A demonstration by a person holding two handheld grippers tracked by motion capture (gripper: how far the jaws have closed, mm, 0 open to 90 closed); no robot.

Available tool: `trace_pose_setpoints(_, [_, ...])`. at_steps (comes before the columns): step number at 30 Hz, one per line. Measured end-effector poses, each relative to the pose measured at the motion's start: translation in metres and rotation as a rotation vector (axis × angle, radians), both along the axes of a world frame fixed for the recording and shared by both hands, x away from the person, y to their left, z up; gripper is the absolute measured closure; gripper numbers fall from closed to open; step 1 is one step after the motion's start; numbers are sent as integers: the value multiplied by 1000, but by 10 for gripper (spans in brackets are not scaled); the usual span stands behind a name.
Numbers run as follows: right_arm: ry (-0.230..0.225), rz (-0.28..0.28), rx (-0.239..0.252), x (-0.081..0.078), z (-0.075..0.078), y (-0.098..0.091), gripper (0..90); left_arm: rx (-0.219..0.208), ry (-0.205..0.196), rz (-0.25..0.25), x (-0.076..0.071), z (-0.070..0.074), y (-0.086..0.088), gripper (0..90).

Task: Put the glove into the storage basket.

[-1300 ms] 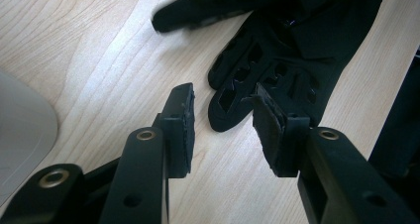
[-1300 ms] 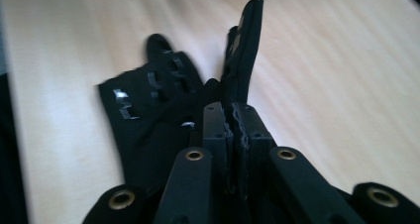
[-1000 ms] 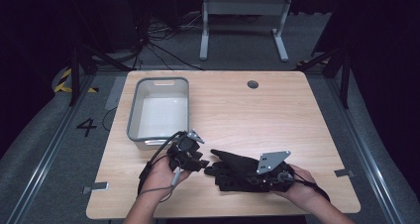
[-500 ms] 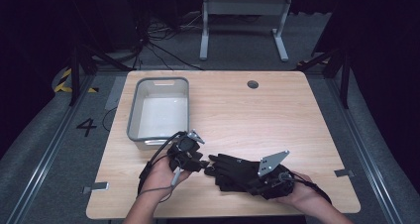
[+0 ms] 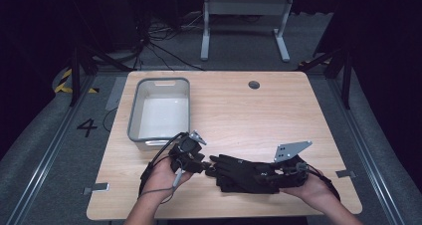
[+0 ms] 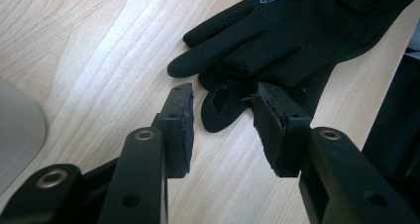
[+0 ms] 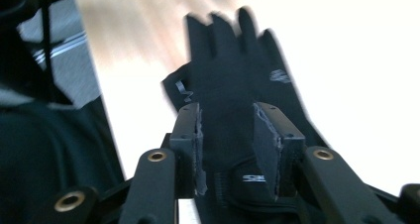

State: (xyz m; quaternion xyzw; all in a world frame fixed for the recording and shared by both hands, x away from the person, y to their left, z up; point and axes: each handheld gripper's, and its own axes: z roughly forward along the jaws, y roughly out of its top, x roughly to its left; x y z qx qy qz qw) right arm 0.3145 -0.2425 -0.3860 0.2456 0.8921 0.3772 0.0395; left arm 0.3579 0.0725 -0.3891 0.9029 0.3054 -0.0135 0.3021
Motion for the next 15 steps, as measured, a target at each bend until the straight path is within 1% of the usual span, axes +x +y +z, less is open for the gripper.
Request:
trace_pose_setpoints(2, [-11, -36, 17, 4, 3, -7, 626, -10, 3, -6, 0, 0, 0, 595])
trace_pose_setpoints(3, [-14, -67, 17, 7, 4, -14, 626, -14, 6, -7, -1, 0, -1, 595])
trace_pose_setpoints(4, [-14, -67, 17, 7, 4, -14, 626, -14, 6, -7, -1, 0, -1, 595])
trace_pose_setpoints(5, [-15, -102, 0, 11, 3, -20, 625, -15, 9, -9, -1, 1, -2, 595])
trace_pose_setpoints(6, [-15, -102, 0, 11, 3, -20, 625, -17, 11, -15, -1, 0, -2, 595])
trace_pose_setpoints(7, [-11, -137, -20, 14, 1, -25, 624, -17, 14, -20, -1, 1, -3, 595])
trace_pose_setpoints(8, [-11, -137, -20, 14, 1, -25, 624, -17, 16, -25, -1, 1, -4, 595])
trace_pose_setpoints(9, [-20, -152, -37, 16, -1, -28, 626, -19, 19, -29, -1, 1, -5, 595])
trace_pose_setpoints(10, [3, -171, -50, 19, -4, -31, 624, -19, 23, -35, -2, 1, -6, 596])
trace_pose_setpoints(11, [3, -171, -50, 19, -4, -31, 624, -18, 28, -40, -2, 1, -8, 596])
trace_pose_setpoints(12, [10, -185, -72, 20, -8, -34, 624, -15, 34, -48, -3, 1, -10, 596])
trace_pose_setpoints(13, [14, -186, -83, 20, -9, -34, 623, -15, 34, -48, -3, 1, -10, 596])
trace_pose_setpoints(14, [14, -186, -83, 20, -9, -34, 623, -18, 34, -55, -4, 1, -11, 596])
trace_pose_setpoints(15, [26, -184, -96, 20, -11, -35, 624, -18, 36, -64, -5, 1, -12, 597])
